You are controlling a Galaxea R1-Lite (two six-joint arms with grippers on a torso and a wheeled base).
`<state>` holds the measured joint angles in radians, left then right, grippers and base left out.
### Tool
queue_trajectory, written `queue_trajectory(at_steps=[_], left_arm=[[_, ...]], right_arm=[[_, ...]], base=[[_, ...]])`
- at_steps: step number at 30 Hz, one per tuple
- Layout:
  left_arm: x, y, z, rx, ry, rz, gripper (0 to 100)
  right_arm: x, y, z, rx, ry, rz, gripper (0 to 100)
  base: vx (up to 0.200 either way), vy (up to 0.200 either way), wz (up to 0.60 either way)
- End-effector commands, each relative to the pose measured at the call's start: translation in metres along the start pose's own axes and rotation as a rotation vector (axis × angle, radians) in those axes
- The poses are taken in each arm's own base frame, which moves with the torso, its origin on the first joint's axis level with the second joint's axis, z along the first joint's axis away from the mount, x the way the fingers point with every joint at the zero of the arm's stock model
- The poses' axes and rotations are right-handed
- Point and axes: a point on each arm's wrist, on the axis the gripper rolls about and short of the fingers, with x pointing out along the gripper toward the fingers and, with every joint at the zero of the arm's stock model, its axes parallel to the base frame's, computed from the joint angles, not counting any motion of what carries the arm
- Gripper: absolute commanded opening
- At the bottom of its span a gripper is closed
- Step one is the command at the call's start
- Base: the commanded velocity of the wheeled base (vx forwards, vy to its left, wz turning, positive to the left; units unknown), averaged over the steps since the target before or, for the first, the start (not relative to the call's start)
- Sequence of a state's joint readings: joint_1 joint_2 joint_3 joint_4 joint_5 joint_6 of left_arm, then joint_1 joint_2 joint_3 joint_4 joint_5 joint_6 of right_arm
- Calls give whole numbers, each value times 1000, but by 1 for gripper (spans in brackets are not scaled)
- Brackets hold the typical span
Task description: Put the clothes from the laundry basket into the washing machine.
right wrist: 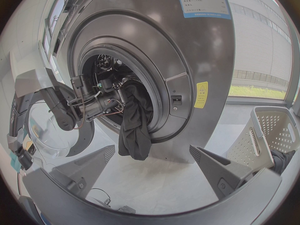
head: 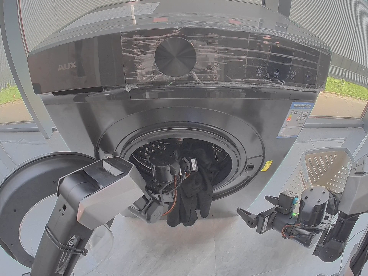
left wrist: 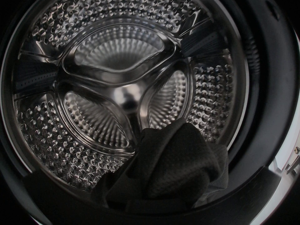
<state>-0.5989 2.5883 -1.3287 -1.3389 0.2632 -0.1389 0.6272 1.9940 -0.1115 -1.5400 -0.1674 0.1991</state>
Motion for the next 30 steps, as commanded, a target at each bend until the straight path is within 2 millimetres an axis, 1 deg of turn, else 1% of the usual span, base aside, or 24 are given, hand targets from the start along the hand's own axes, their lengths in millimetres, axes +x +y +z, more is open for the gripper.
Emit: queue_trajectory(at_steps=[1, 5, 6, 7, 8, 10, 14, 17, 24, 25, 30], left_arm=[[27, 14, -18, 12, 35, 40, 0], [33, 13, -17, 25, 72, 47, 0], [40, 12, -14, 25, 64, 49, 0], [42, 13, -16, 25, 65, 51, 0], [46, 15, -19, 27, 68, 63, 0], [54, 22, -17, 25, 47, 84, 0], [67, 32, -7, 17, 1, 119, 0], [70, 35, -2, 12, -14, 131, 0], [69, 35, -4, 18, -9, 155, 0], [68, 35, -5, 19, -4, 157, 100], [67, 34, -4, 14, -9, 155, 100]], right_arm=[[2, 0, -3, -2, 11, -2, 100], [3, 0, -4, -3, 16, -3, 100], [4, 0, -5, -4, 23, -4, 100], [4, 0, -5, -4, 25, -5, 100], [4, 0, -6, -5, 28, -4, 100], [4, 0, -6, -5, 29, -4, 100], [4, 0, -7, -6, 31, -4, 100], [4, -1, -7, -5, 31, -6, 100], [5, -1, -9, -8, 43, -7, 100], [5, -1, -9, -8, 43, -7, 100], [5, -1, -9, -8, 43, -7, 100]], base=[[0, 0, 0], [0, 0, 0], [0, 0, 0], [0, 0, 0], [0, 0, 0], [0, 0, 0], [0, 0, 0], [0, 0, 0], [0, 0, 0], [0, 0, 0], [0, 0, 0]])
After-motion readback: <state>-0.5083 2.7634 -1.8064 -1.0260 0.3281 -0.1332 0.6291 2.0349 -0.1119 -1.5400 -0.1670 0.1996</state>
